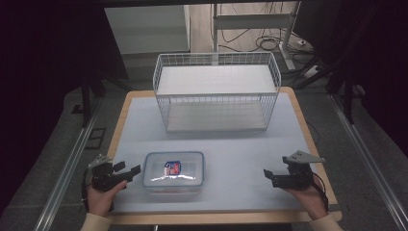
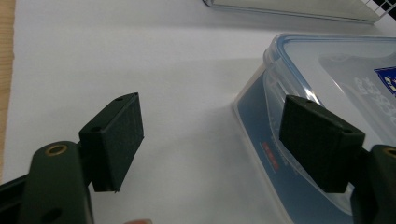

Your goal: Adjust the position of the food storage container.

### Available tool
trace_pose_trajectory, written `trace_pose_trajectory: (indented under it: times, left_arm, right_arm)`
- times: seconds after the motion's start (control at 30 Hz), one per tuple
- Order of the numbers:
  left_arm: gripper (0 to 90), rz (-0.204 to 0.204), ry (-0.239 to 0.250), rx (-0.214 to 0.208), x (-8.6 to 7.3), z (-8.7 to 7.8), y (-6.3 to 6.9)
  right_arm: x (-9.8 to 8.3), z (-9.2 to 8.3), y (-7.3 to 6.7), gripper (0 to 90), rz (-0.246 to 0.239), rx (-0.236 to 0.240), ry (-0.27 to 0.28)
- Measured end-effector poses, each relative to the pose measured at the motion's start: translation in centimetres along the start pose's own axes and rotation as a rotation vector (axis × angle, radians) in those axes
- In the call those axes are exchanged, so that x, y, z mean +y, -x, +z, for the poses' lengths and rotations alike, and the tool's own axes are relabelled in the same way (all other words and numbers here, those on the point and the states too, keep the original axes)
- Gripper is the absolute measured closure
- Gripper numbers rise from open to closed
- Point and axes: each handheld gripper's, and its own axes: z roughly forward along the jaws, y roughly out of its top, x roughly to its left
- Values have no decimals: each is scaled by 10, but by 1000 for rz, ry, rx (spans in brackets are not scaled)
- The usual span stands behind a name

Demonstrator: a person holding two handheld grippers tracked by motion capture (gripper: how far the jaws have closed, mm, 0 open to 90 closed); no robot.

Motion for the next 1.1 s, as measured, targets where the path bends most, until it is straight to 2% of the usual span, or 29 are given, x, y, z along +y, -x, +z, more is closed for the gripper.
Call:
trace_pose_trajectory:
  times: [0.17,0.2,0.27,0.43,0.5,0.57,0.6,0.63,0.67,0.7,0.73,0.83,1.1]
  left_arm:
    - [227,-3,-1,5,1,-1,0]
    - [224,-10,2,5,1,-2,-1]
    - [224,-12,2,6,2,-3,-1]
    - [269,-20,15,8,3,-12,0]
    - [332,-41,42,30,4,-17,1]
    - [446,-47,60,8,6,-23,3]
    - [605,-34,63,-4,6,-26,4]
    - [605,-17,58,-8,6,-28,5]
    - [674,-1,50,-3,6,-29,6]
    - [788,14,39,0,6,-30,7]
    - [788,22,28,-4,5,-30,8]
    - [894,36,2,-19,2,-32,9]
    - [896,46,-68,-49,-11,-31,11]
  right_arm:
    - [-2,0,5,99,14,-12,2]
    - [-1,-1,7,100,71,43,13]
    - [0,-2,7,100,82,55,18]
    - [0,-7,4,100,58,43,29]
    - [-1,-8,3,100,50,42,25]
    - [-1,-10,2,101,41,44,31]
    - [-1,-13,2,104,41,47,41]
    - [-1,-13,2,104,41,47,41]
    - [-1,-14,2,105,43,43,45]
    - [-1,-16,2,106,42,40,48]
    - [-1,-16,2,106,42,40,48]
    - [-2,-16,3,107,42,33,47]
    - [-4,-15,3,111,41,30,40]
